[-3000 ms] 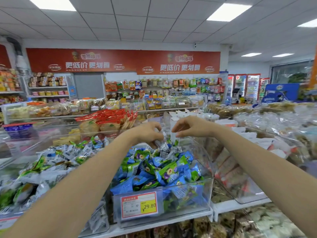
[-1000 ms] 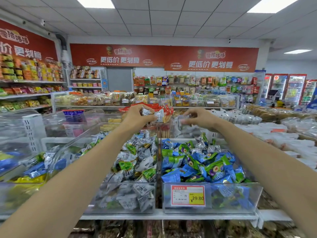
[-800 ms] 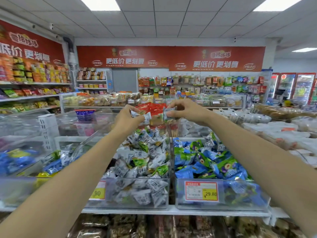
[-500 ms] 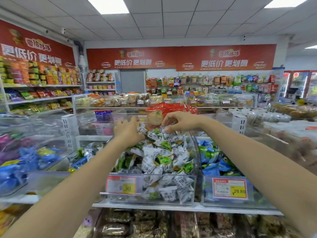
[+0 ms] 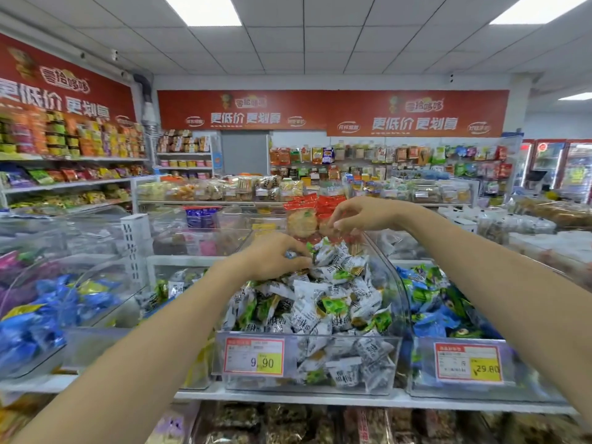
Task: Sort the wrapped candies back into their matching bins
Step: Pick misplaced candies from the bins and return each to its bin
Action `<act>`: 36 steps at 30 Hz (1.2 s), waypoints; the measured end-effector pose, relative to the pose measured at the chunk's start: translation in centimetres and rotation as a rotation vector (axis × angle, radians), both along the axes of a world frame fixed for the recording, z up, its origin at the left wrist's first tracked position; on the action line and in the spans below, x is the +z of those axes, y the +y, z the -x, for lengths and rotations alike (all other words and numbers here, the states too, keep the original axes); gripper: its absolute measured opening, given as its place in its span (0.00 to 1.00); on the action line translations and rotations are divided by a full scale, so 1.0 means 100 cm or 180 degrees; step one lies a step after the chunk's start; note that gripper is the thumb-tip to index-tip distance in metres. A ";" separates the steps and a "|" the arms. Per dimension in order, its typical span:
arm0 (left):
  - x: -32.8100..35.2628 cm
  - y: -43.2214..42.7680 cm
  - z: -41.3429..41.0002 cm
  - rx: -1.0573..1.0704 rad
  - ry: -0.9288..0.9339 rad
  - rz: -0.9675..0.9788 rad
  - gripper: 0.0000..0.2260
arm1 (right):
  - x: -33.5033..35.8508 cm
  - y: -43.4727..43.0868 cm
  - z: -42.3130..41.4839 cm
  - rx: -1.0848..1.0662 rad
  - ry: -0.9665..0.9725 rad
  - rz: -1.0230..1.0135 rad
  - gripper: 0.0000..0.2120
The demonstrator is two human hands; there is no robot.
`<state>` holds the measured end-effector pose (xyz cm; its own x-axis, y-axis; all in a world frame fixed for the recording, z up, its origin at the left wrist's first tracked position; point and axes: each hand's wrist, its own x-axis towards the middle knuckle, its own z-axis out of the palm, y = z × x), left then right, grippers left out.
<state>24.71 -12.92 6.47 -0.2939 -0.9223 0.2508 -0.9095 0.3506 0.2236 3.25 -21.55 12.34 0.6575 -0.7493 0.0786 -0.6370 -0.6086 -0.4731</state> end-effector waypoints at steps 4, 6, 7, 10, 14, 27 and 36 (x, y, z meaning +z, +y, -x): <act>0.004 -0.003 -0.005 0.0117 0.0415 0.0381 0.10 | -0.010 -0.026 -0.014 -0.0047 0.0323 0.0229 0.10; 0.007 -0.011 -0.009 0.0169 0.0462 0.0401 0.09 | -0.017 -0.036 -0.022 -0.0039 0.0604 0.0228 0.15; 0.009 -0.014 -0.011 0.0211 0.0484 0.0393 0.09 | -0.020 -0.041 -0.026 -0.0040 0.0732 0.0237 0.18; 0.010 -0.028 -0.018 0.0262 0.0623 0.0359 0.08 | -0.026 -0.055 -0.037 -0.0025 0.1058 0.0356 0.21; 0.007 -0.039 -0.020 0.0229 0.0562 0.0252 0.08 | -0.024 -0.064 -0.037 0.0042 0.1100 0.0413 0.15; 0.027 -0.041 -0.015 0.0123 0.2105 -0.0174 0.22 | 0.004 -0.040 -0.047 0.0254 -0.0709 -0.0106 0.16; 0.022 -0.029 -0.031 0.0506 0.2291 -0.0121 0.07 | -0.029 -0.057 -0.060 0.0337 0.1012 -0.0038 0.17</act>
<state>27.86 -15.84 8.70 0.0693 -0.9520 0.2981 -0.5724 0.2068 0.7935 9.24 -27.26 9.41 0.7220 -0.6752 -0.1512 -0.6874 -0.6749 -0.2683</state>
